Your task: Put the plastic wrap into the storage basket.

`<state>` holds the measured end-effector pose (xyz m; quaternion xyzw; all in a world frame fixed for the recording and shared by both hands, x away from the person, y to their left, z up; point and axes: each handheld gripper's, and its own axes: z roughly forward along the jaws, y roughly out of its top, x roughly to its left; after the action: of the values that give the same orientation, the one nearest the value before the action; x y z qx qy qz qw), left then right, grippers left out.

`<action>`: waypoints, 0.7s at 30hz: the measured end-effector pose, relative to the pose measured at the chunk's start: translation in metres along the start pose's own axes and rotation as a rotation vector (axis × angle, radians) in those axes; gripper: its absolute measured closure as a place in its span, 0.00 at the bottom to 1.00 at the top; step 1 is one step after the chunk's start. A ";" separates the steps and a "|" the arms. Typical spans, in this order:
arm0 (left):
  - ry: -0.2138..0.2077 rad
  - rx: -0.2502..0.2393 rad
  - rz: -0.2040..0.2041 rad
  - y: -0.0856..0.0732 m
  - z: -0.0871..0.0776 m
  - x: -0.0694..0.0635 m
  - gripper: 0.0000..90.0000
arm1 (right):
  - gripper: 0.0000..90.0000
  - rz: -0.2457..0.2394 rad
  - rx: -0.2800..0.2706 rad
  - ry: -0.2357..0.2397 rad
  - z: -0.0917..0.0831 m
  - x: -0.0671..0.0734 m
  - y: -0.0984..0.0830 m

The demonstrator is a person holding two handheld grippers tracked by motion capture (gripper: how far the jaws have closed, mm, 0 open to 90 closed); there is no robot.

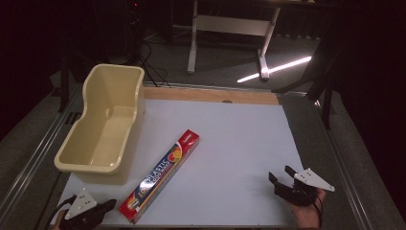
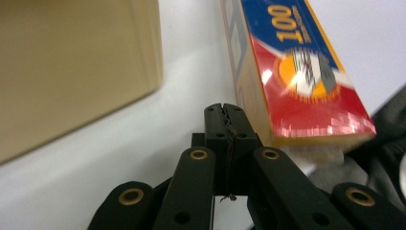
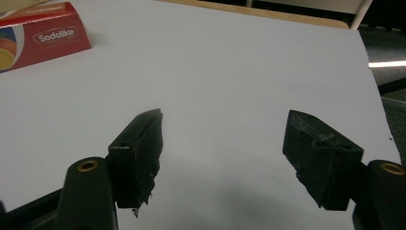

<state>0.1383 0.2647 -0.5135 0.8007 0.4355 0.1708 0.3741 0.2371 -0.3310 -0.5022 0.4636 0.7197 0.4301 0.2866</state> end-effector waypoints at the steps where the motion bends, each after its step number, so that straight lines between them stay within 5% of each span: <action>1: -0.010 0.011 0.004 -0.002 -0.002 0.002 1.00 | 0.33 0.000 0.002 0.001 0.000 0.000 0.000; 11: -0.089 0.085 0.041 -0.014 -0.004 0.000 1.00 | 0.33 0.004 0.008 0.005 0.001 0.000 0.001; 16: -0.086 0.126 0.099 -0.007 0.007 -0.008 1.00 | 0.33 0.006 0.008 0.006 0.002 0.001 0.001; 21: -0.061 0.122 0.100 0.000 0.015 -0.007 1.00 | 0.33 0.006 0.005 0.006 0.001 0.000 0.001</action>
<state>0.1433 0.2524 -0.5227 0.8476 0.3932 0.1379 0.3285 0.2385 -0.3300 -0.5019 0.4652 0.7202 0.4304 0.2820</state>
